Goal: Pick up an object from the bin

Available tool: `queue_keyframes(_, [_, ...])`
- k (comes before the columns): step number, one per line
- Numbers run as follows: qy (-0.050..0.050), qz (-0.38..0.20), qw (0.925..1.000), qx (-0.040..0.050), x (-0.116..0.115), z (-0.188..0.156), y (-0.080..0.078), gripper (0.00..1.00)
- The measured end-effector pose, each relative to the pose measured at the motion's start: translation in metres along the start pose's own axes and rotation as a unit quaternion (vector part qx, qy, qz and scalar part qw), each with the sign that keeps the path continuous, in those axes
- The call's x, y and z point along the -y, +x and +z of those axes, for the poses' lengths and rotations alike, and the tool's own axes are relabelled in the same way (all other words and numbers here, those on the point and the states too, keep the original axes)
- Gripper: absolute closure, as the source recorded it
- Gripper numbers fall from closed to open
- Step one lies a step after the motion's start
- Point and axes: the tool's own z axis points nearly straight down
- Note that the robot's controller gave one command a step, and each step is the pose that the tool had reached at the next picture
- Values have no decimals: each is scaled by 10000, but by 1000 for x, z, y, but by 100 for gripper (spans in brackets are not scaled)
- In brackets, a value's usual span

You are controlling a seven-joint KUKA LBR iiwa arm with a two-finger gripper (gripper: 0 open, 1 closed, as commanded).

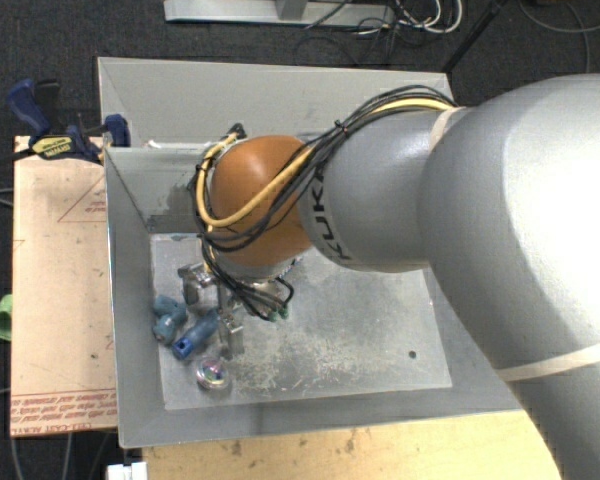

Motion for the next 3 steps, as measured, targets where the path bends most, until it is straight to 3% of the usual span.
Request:
queue_keyframes(1, [-1,16,10000,28,1,-2,-2,100])
queue_keyframes(2, [13,-343,9994,78,0,-113,-8,100])
queue_keyframes(3, [30,-1193,9928,63,72,-211,4,100])
